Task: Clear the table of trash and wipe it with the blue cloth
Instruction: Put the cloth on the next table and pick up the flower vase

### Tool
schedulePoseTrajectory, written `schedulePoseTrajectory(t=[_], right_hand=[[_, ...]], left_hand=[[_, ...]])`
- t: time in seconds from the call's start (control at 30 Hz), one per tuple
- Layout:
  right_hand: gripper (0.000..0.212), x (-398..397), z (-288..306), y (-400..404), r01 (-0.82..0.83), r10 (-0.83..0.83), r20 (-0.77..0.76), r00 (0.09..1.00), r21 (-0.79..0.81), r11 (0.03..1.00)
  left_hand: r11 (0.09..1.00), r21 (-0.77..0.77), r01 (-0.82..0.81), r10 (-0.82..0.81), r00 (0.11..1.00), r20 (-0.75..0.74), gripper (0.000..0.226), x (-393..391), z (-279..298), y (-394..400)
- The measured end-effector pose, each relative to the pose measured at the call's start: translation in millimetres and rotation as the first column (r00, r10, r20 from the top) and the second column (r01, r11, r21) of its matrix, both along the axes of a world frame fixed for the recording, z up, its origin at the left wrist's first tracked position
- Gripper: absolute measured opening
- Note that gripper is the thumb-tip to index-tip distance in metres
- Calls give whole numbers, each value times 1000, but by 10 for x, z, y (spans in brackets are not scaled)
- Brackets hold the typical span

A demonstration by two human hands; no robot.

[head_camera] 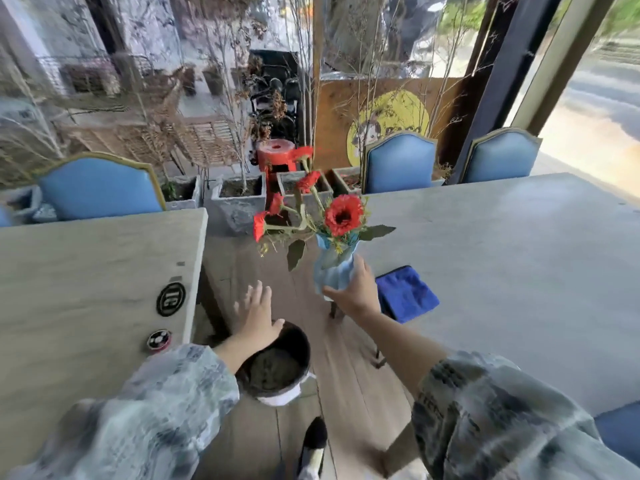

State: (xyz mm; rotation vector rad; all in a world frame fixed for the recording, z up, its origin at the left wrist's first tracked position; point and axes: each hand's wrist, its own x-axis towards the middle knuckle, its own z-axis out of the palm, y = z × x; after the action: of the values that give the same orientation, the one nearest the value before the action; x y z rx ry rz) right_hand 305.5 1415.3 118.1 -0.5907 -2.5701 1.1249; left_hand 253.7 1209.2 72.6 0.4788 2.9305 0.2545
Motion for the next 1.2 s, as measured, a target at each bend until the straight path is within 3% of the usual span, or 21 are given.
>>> schedulePoseTrajectory(t=[0.3,0.57,0.87,1.2], right_hand=[[97,709,107,-1575,-210,211,3,978,-71,975],[99,1034,259,-3049,-356,358,11,934,-81,931],[88,1139,469,-5037,-410,410,-33,912,-149,900],[99,1096,486,-6930,-373,367,-66,928,-169,912]], left_hand=[[965,-62,-256,256,967,-6,78,1223,142,-1771],[897,-60,-439,439,898,-4,81,1776,578,-3447],[869,-123,-480,483,876,-5,77,2224,944,-5487],[893,-117,-434,433,901,-34,78,2177,1110,-7199]])
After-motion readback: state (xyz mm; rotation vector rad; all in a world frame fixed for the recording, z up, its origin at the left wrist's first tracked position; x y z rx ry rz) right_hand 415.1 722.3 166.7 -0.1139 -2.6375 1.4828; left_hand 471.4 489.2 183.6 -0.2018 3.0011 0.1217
